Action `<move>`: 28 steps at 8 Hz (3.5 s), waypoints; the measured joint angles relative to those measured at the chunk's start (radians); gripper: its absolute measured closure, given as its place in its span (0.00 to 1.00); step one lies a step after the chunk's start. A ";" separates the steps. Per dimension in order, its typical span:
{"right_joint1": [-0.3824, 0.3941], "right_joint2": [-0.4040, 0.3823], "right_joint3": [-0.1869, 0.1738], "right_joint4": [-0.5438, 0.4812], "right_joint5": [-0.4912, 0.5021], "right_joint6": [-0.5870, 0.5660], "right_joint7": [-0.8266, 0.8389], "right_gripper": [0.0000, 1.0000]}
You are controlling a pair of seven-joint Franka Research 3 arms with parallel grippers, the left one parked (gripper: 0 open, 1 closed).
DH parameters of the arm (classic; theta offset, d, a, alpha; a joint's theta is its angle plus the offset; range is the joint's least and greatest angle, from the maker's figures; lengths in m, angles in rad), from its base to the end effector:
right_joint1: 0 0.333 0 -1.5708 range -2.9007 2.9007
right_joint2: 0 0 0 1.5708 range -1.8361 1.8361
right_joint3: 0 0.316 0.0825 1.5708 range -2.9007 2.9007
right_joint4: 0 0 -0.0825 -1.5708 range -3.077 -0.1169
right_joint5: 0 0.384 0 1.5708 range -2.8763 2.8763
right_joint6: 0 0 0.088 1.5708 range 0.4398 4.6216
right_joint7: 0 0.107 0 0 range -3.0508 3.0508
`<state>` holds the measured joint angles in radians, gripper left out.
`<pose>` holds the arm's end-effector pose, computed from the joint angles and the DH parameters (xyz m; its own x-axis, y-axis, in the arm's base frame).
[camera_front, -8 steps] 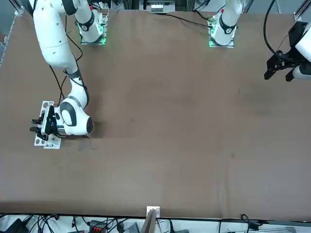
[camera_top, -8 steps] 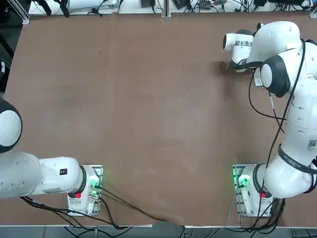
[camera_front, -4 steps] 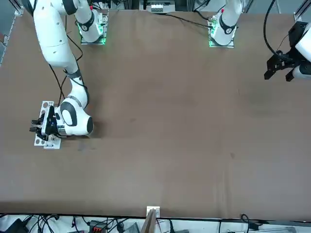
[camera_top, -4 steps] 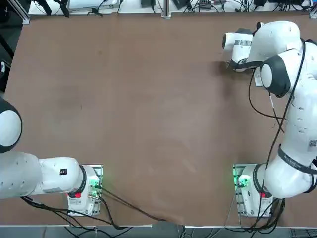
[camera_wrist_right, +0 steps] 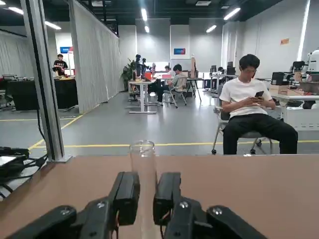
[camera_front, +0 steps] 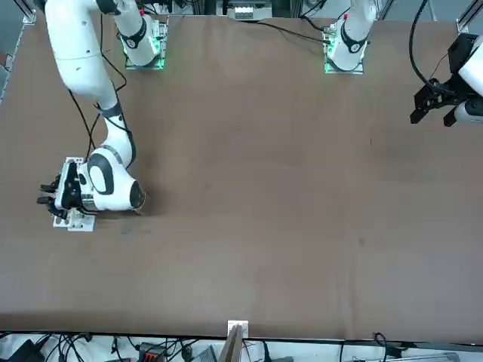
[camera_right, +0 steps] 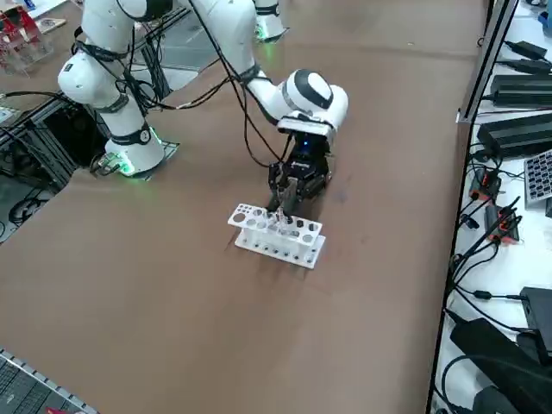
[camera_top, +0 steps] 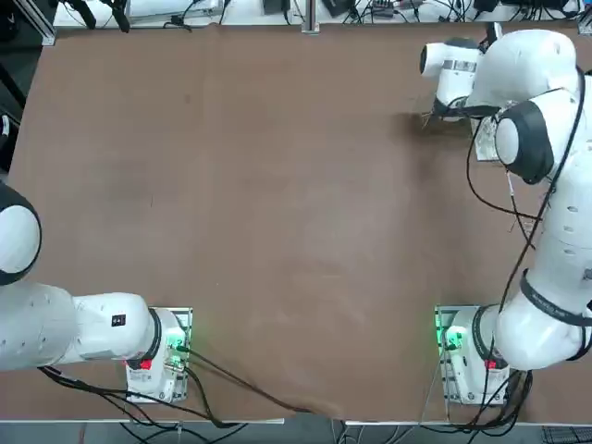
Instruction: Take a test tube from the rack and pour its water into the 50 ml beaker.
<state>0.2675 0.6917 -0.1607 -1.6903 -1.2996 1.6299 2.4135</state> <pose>0.6443 -0.0172 0.2297 -0.0452 -0.1280 0.9907 -0.9989 0.0160 -0.0435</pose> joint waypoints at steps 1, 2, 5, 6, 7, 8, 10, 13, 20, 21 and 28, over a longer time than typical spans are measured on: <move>0.000 -0.033 0.001 -0.001 0.007 -0.003 -0.031 0.78; 0.001 -0.067 0.001 0.001 0.009 -0.002 -0.058 0.78; 0.008 -0.171 0.005 0.008 0.028 -0.004 -0.144 0.78; 0.017 -0.199 0.007 0.020 0.062 -0.003 -0.178 0.78; 0.036 -0.219 0.009 0.042 0.121 -0.003 -0.224 0.78; 0.064 -0.233 0.011 0.078 0.191 -0.003 -0.277 0.78; 0.125 -0.244 0.014 0.169 0.348 -0.031 -0.403 0.78; 0.190 -0.243 0.016 0.248 0.572 -0.065 -0.525 0.78; 0.210 -0.192 0.016 0.252 0.996 0.022 -0.673 0.78; 0.210 -0.179 0.015 0.252 1.031 0.043 -0.676 0.78; 0.177 -0.084 0.011 0.252 1.260 0.164 -0.709 0.78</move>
<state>0.4440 0.6077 -0.1495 -1.4382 -0.0393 1.7944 1.7047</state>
